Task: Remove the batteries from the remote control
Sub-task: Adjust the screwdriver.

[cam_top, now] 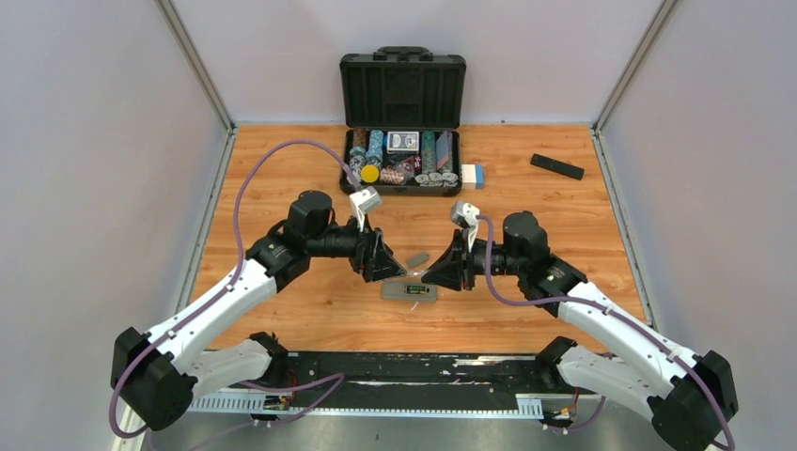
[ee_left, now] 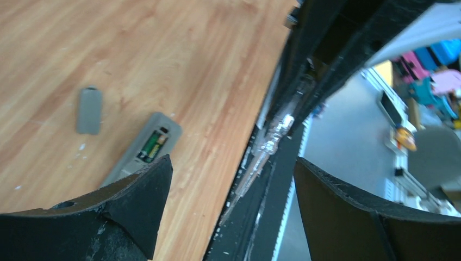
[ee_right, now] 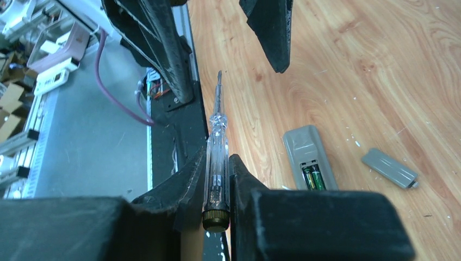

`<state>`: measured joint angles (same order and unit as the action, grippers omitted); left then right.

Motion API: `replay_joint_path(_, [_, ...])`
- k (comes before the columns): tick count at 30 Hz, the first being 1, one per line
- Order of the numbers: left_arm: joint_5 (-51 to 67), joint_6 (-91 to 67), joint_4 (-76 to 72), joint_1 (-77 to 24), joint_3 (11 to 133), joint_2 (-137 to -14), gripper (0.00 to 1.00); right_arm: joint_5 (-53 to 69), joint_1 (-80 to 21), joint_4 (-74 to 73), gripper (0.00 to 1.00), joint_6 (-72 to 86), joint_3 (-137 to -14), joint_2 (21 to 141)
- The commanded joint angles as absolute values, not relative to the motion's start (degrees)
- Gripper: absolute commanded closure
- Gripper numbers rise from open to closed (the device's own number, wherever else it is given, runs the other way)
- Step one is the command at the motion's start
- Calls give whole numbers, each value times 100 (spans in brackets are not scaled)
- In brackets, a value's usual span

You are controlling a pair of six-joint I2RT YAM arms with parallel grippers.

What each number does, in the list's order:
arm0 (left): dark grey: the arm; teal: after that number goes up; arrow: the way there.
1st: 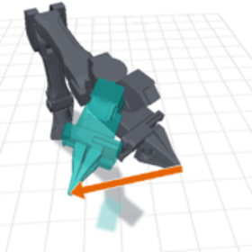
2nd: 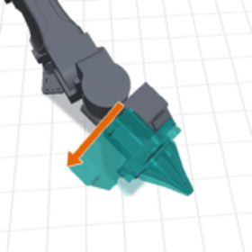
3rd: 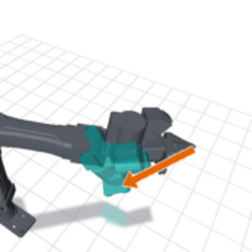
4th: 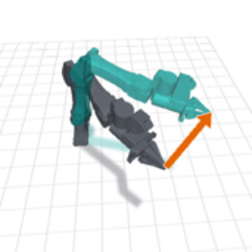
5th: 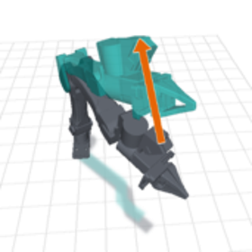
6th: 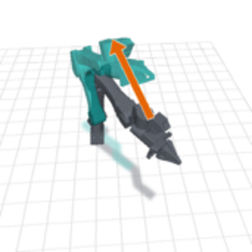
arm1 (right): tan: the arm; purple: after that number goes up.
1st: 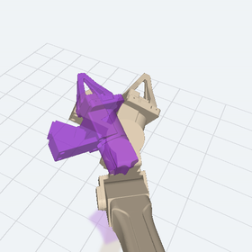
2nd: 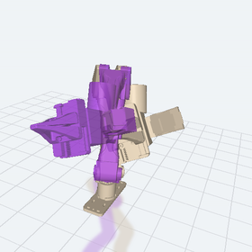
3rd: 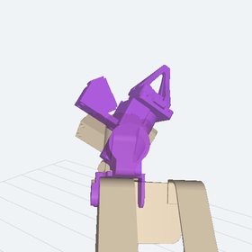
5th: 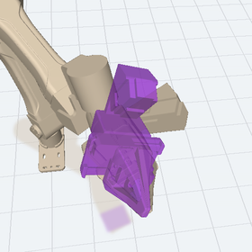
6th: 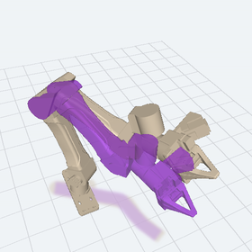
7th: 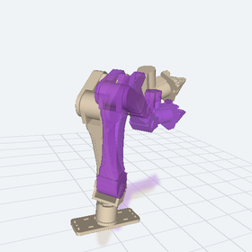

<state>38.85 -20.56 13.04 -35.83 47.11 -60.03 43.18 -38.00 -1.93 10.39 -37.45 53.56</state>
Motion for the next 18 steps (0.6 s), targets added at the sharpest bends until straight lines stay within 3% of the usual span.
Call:
replay_joint_path(1, [5297,-1814,1060,-3560,4926,-6038,13,4832,-3784,-395,100,392,-3999,5144])
replay_joint_path(4, [5760,-1798,998,-3560,4907,-6082,14,4844,-3778,-446,100,297,-3984,5054])
replay_joint_path(10, [5622,-1277,1753,-3570,5049,-6284,19,4920,-3777,-448,100,240,-3981,4956])
replay_joint_path(18, [5595,-1656,1268,-3694,4963,-6386,40,4967,-3779,-365,100,348,-4038,4983])
